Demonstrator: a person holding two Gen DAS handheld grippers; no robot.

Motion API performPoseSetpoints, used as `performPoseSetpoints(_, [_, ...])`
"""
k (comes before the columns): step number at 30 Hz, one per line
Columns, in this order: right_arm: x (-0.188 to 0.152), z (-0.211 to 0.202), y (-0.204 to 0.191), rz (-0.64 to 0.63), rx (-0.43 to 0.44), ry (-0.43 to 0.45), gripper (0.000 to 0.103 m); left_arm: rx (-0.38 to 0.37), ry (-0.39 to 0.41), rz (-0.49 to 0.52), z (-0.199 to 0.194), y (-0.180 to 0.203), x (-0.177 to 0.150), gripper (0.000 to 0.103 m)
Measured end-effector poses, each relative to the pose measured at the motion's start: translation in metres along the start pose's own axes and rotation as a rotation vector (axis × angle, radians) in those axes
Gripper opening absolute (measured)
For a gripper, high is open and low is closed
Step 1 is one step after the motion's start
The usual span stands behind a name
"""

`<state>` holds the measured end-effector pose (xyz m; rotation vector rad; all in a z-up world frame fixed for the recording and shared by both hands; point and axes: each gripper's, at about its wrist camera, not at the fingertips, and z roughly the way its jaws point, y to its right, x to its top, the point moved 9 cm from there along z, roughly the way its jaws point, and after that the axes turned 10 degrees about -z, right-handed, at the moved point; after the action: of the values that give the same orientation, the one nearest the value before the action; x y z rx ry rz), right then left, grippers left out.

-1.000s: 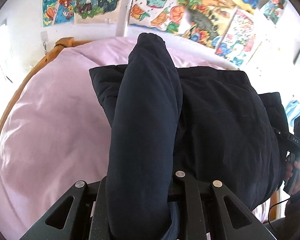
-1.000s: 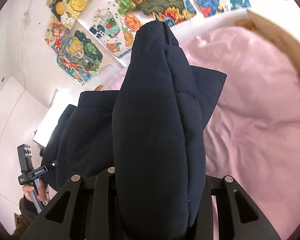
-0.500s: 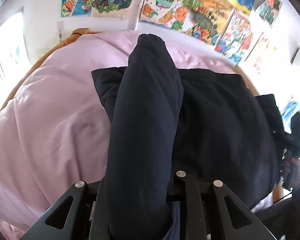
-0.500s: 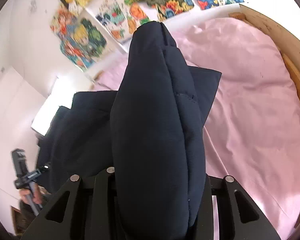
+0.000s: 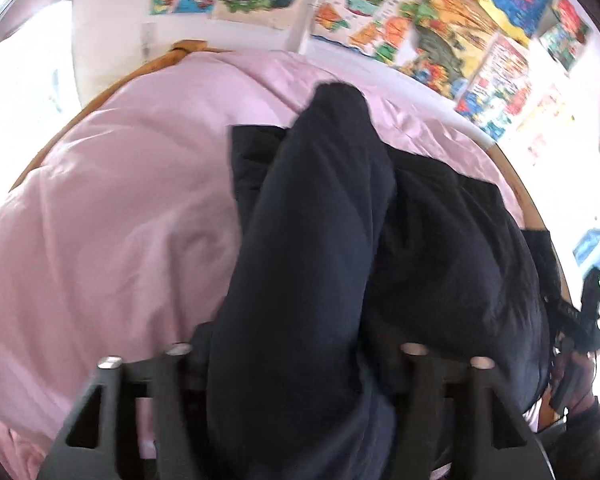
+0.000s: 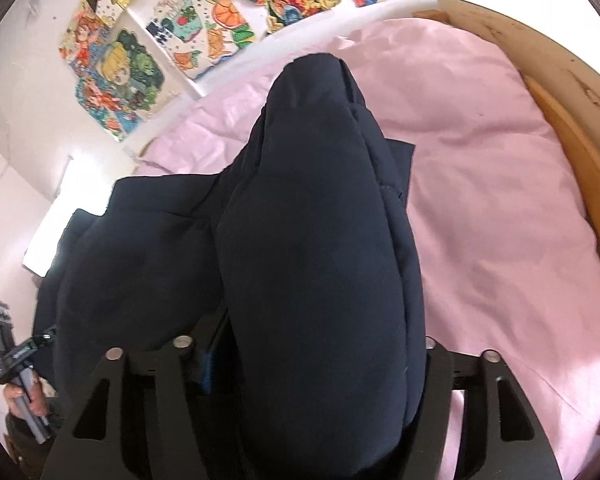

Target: Fold large clothes

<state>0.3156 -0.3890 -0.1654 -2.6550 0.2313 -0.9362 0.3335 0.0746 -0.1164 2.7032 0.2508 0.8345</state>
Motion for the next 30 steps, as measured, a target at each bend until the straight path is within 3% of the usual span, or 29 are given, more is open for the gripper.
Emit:
performPoseSetpoints(4, [-0.006, -0.013, 0.007, -0.019, -0.147, -0.003, 0.088, -0.007, 0.075, -0.062, -0.02, -0.016, 0.007, 0.081])
performPoseSetpoints(10, [-0.016, -0.053, 0.003, -0.067, -0.288, 0.071, 0.095, 0.025, 0.273, -0.106, -0.054, -0.022, 0.006, 0.093])
performPoseSetpoints(16, [-0.021, -0.112, -0.029, -0.102, -0.313, 0.253, 0.098, 0.009, 0.4, -0.006, -0.087, 0.012, -0.022, 0.097])
performPoseSetpoints(19, [-0.031, -0.139, -0.052, -0.13, -0.307, 0.341, 0.1, 0.001, 0.432, 0.054, -0.107, 0.03, -0.038, 0.103])
performPoseSetpoints(27, [-0.063, -0.198, -0.106, -0.235, -0.331, 0.536, 0.1, -0.047, 0.468, 0.168, -0.15, 0.069, -0.079, 0.103])
performPoseSetpoints(30, [-0.076, -0.218, -0.125, -0.264, -0.332, 0.598, 0.1, -0.019, 0.499, 0.19, -0.165, 0.076, -0.093, 0.103])
